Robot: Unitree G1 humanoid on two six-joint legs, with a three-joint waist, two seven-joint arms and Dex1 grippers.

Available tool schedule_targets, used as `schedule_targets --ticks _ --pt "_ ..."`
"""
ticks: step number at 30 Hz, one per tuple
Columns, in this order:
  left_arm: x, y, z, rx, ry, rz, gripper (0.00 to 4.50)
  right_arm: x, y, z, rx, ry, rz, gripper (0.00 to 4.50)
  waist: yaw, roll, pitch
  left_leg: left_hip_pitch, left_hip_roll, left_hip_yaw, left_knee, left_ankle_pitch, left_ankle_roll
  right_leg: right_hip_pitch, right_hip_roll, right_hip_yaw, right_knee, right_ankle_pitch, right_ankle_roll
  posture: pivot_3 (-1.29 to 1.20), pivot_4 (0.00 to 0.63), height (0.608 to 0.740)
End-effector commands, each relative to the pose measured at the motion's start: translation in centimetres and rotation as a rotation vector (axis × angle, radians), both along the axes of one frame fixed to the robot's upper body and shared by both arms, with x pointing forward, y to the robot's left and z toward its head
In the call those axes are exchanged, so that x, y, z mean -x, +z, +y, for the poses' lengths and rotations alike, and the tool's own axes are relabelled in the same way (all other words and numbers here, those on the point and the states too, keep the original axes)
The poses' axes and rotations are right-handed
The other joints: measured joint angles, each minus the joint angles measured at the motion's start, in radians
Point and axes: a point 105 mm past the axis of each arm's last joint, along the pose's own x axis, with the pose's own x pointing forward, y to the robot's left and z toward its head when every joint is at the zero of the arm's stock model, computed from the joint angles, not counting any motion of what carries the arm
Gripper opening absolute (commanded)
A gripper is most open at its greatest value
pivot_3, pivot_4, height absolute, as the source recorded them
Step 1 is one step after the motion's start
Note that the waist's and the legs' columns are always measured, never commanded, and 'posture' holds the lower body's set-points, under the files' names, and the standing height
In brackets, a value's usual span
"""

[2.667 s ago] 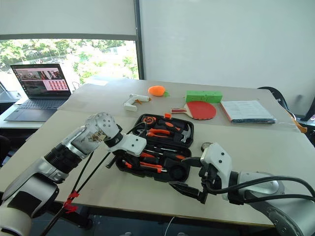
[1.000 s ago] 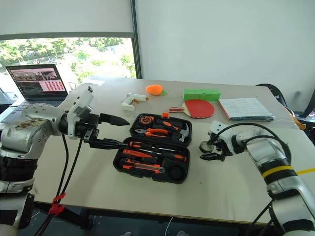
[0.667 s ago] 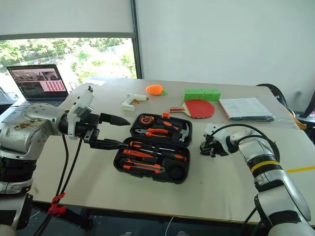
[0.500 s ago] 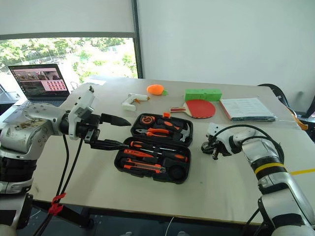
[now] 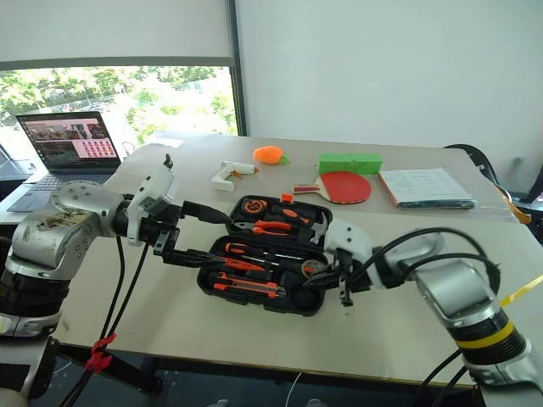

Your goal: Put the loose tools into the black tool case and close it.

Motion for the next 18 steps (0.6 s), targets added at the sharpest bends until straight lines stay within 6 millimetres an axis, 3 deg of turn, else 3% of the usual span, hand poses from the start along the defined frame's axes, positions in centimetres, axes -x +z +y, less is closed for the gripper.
schedule_targets --ticks 1,6,10,18 --pt "0.1 1.0 0.1 -0.006 -0.009 -0.053 4.50 -0.5 -0.6 0.4 0.041 -0.017 -0.061 0.08 -0.001 0.000 0.000 0.000 0.000 0.000 0.000 0.000 0.000 0.000 0.000 0.000 0.000 0.000 0.000 0.00 0.150 0.736" --pt "0.2 0.9 0.1 -0.010 -0.015 -0.054 4.50 0.1 -1.8 0.8 0.069 0.005 -0.031 0.08 -0.001 0.000 0.000 -0.001 0.000 0.000 -0.001 0.000 0.000 -0.001 0.000 0.000 -0.001 0.000 0.000 0.00 0.150 0.736" --pt "0.1 0.9 0.0 -0.009 -0.017 -0.055 4.50 -0.7 -2.8 0.5 0.105 -0.029 -0.048 0.08 -0.002 0.000 0.000 -0.001 0.000 0.000 -0.001 0.000 0.000 -0.001 0.000 0.000 -0.001 0.000 0.000 0.00 0.150 0.736" --pt "-0.6 1.0 0.1 -0.006 -0.007 -0.067 4.50 -0.1 -2.0 0.7 0.083 -0.015 -0.035 2.75 0.000 0.000 0.000 -0.001 0.000 0.000 -0.001 0.000 0.000 -0.001 0.000 -0.001 -0.002 0.000 0.000 0.00 0.150 0.736"
